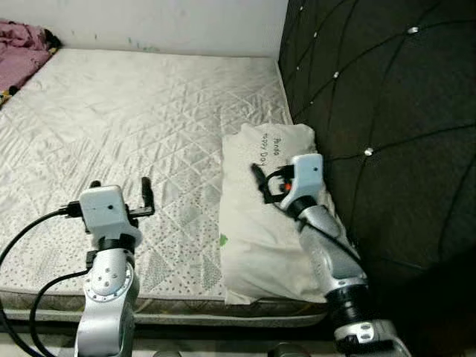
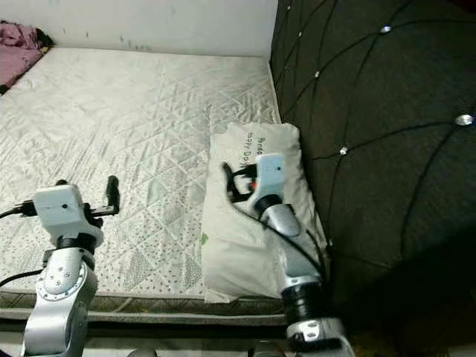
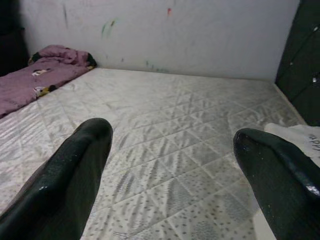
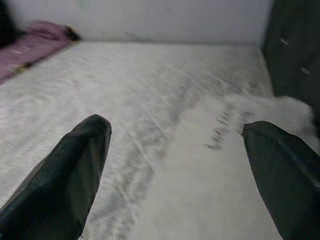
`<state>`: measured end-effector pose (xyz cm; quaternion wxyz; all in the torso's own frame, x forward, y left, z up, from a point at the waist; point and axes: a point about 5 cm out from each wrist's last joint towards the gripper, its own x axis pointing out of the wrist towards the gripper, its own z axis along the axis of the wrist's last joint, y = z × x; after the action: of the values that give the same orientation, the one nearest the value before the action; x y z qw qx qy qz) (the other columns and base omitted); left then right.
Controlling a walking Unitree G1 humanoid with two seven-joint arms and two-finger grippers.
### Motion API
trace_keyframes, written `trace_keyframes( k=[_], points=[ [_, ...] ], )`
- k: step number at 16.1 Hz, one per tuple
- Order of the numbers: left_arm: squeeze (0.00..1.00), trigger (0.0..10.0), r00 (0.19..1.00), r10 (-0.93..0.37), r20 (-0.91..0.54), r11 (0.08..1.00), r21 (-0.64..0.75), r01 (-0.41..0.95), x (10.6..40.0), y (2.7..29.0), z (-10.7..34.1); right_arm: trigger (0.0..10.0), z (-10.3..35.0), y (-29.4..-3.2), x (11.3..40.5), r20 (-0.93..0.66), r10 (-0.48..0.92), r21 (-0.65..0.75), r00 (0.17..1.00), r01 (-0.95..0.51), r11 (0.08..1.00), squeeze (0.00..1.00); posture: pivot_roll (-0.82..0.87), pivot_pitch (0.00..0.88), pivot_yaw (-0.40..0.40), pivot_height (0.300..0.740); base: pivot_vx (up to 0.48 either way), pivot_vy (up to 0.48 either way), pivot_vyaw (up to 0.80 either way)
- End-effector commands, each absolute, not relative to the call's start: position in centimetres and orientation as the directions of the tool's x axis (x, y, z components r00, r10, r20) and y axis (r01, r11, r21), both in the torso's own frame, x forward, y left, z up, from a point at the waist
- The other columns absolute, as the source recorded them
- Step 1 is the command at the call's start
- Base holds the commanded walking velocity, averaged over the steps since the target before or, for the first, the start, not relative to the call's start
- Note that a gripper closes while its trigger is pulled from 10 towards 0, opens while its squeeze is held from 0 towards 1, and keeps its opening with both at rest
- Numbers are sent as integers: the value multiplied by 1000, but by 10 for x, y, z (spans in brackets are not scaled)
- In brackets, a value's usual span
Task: Clean up the room
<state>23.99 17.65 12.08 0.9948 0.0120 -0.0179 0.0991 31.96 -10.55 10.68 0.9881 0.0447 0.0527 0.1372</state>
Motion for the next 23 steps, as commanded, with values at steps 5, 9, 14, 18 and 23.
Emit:
trace_keyframes(
  k=[5,9,14,18,23],
  points=[
    [0,10000,981,188,46,982,16,-189,241,176,124,10000,106,-108,322,-113,254,73,960,-247,966,0,-14,0,-2,740,0,390,0],
    [0,10000,985,170,42,985,-7,-170,244,172,125,10000,110,-106,324,-110,259,61,959,-254,965,0,-13,0,-7,740,0,480,0],
    [0,10000,986,164,43,986,-15,-163,245,170,125,10000,109,-102,323,-104,313,60,944,-308,949,0,-11,0,-12,740,0,480,0],
    [0,10000,986,160,42,987,-25,-159,247,169,125,10000,113,-100,325,-90,323,96,942,-315,944,0,-8,0,-16,740,0,480,0],
    [0,10000,987,154,52,988,-24,-153,247,167,126,10000,115,-91,324,-86,334,115,939,-323,939,0,-6,0,-15,740,0,192,0]
  ],
)
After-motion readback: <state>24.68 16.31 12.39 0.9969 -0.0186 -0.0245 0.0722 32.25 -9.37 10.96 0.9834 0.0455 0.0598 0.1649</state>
